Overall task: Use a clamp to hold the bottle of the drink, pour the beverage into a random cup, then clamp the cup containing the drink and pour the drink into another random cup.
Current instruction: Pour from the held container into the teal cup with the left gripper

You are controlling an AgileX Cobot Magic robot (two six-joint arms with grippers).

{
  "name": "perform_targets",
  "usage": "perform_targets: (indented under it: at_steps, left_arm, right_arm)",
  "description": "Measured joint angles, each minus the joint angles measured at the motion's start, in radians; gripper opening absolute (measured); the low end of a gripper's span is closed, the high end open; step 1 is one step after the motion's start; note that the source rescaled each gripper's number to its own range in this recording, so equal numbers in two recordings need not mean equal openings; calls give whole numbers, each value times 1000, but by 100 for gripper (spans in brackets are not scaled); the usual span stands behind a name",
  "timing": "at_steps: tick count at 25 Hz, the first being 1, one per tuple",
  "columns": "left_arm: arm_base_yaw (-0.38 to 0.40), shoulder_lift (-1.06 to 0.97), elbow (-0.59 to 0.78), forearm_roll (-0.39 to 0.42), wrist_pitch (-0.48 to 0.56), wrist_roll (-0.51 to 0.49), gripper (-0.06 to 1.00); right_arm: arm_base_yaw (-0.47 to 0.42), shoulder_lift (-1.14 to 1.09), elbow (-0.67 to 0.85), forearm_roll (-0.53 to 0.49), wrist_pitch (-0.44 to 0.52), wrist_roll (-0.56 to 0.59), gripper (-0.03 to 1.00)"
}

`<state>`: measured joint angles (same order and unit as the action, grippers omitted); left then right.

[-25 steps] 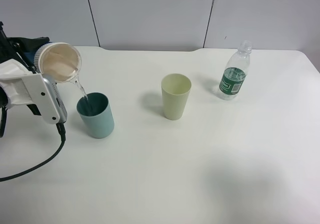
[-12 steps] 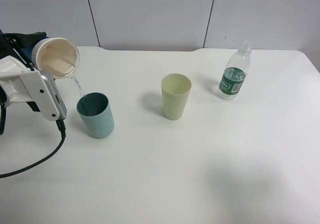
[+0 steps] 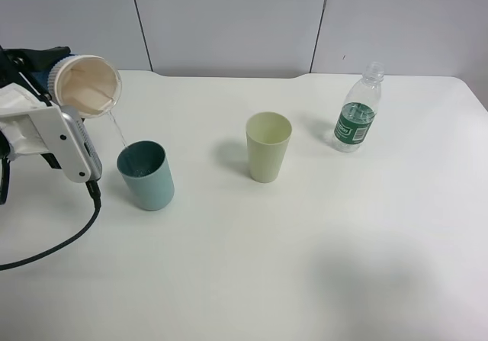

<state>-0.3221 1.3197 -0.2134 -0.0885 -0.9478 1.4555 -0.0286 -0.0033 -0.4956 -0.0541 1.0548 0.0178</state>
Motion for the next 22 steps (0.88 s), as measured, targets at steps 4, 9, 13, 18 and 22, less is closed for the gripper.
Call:
perform_targets:
  at_steps: [4, 9, 13, 18, 22]
  left_arm:
    - [0, 0, 0, 10, -4, 2, 1]
    - [0, -1, 0, 19, -28, 72, 1]
    - [0, -1, 0, 23, -38, 162, 1]
    - [0, -1, 0, 25, -38, 237, 1]
    - [0, -1, 0, 25, -38, 286, 1]
  right_arm:
    - [0, 0, 0, 0, 0, 0, 100]
    - [0, 0, 0, 0, 0, 0, 100]
    - [0, 0, 0, 0, 0, 0, 100]
    - [0, 0, 0, 0, 0, 0, 100]
    - [0, 0, 0, 0, 0, 0, 100]
